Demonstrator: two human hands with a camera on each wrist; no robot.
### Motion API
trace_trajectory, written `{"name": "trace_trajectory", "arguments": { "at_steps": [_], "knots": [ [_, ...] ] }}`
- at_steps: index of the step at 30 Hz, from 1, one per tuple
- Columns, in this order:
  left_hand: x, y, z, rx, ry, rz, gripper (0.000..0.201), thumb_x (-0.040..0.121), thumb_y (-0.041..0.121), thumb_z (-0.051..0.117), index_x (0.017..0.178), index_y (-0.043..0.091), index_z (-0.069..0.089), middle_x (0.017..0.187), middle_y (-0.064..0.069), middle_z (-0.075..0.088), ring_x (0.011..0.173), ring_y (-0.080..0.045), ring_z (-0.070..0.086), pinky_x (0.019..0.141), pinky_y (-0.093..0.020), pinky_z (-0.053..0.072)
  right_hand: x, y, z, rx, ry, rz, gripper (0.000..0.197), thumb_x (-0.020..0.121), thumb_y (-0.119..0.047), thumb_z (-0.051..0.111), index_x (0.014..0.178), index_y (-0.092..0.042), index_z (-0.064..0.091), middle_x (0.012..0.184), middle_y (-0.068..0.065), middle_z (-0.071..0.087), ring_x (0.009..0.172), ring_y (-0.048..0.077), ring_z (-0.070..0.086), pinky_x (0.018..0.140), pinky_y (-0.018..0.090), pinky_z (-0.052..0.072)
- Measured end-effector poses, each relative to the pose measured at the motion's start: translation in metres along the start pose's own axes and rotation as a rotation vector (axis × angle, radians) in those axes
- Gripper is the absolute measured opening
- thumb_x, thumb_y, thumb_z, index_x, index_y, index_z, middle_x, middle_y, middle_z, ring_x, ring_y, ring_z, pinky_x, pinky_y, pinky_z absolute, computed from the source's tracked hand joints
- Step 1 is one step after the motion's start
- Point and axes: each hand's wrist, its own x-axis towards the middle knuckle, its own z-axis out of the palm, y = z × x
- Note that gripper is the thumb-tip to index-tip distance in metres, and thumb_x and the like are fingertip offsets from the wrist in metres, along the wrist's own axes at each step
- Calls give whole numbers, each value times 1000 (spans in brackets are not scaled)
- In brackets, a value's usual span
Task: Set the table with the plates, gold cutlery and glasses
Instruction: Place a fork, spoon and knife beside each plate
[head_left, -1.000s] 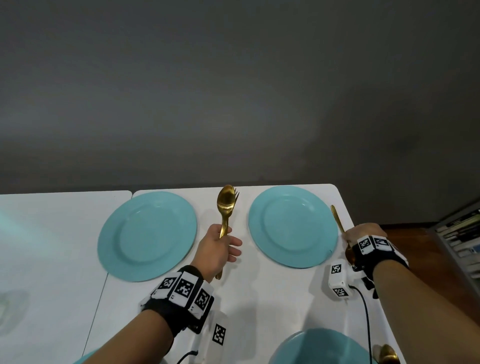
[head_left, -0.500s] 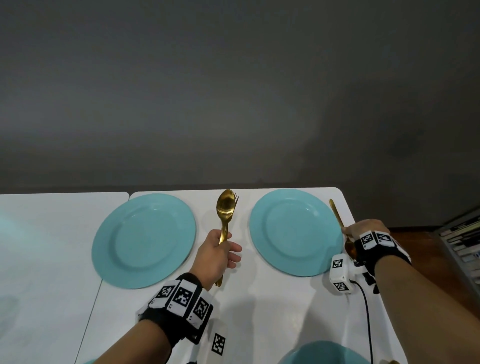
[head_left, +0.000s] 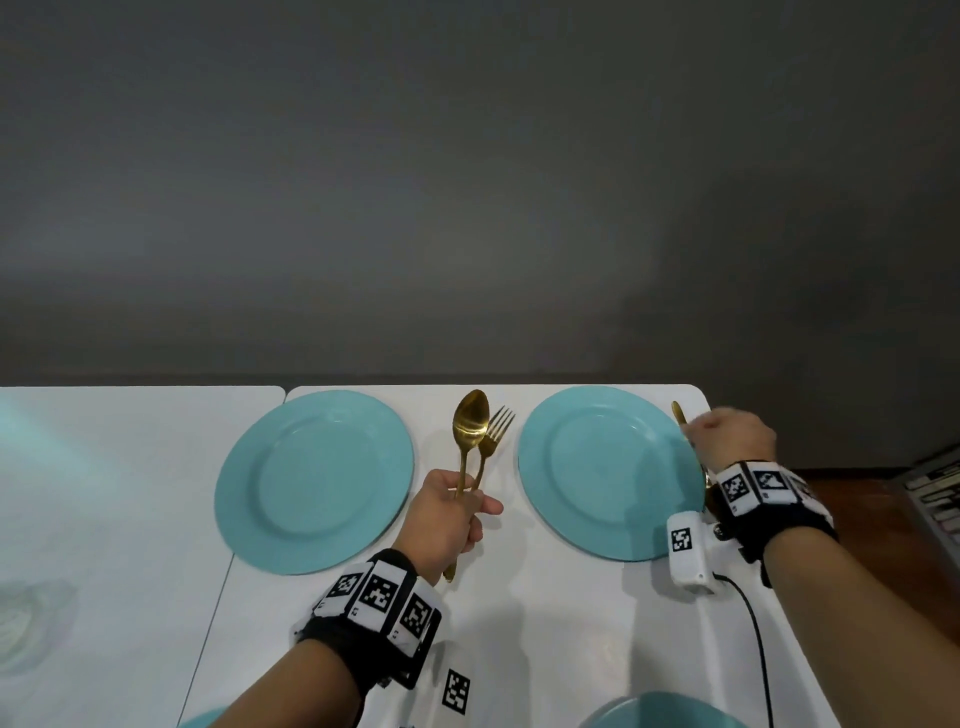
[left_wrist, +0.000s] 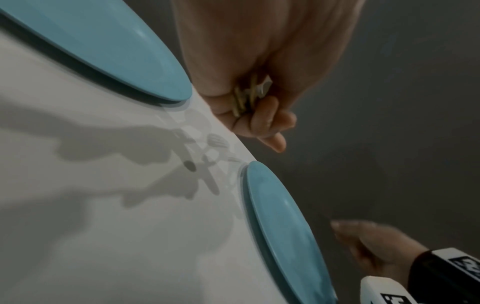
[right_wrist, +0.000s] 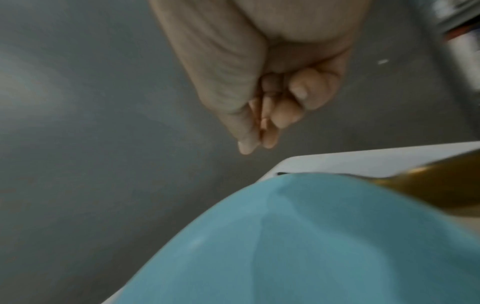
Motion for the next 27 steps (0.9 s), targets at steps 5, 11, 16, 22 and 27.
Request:
{"name": "trace_trajectory", "arguments": {
  "at_steps": [5, 11, 16, 22, 27],
  "knots": [
    [-6, 7, -2, -5, -47, -18, 5, 96, 14, 41, 101, 12, 42, 86, -9, 72, 45, -11, 42, 44, -20, 35, -84, -68, 17, 150, -101, -676, 19, 86, -20, 65, 103, -18, 74, 109, -4, 70, 103, 17, 62, 95, 24, 41],
    [-11, 9, -20, -25, -104, 14, 24, 97, 13, 29, 91, 4, 50, 73, -15, 67, 36, -11, 39, 37, -18, 25, -136, -114, 37, -252, -277, -1164, 26, 95, -22, 46, 106, -22, 69, 107, -4, 66, 102, 18, 60, 84, 33, 51],
    [-15, 0, -41, -8, -37, 32, 17, 100, 18, 27, 103, 8, 41, 88, -18, 68, 51, -21, 55, 42, -24, 39, -144, -125, 34, -389, -312, -1139, 25, 94, -20, 50, 106, -23, 72, 109, -1, 64, 104, 20, 56, 77, 29, 44],
    [-2, -9, -78, 41, 297, 157, 13, 99, 15, 33, 94, 10, 44, 98, -15, 65, 80, -24, 59, 77, -38, 52, -138, -119, 43, -186, -380, -604, 17, 86, -23, 64, 100, -18, 73, 108, 0, 69, 105, 19, 61, 87, 29, 51],
    [-5, -8, -94, 24, 333, 180, 15, 100, 18, 33, 102, 8, 44, 89, -7, 61, 71, -16, 54, 61, -27, 47, -130, -127, 74, -215, -437, -322, 39, 91, -37, 56, 116, -9, 65, 120, 6, 64, 113, 22, 59, 83, 24, 47]
  ]
}}
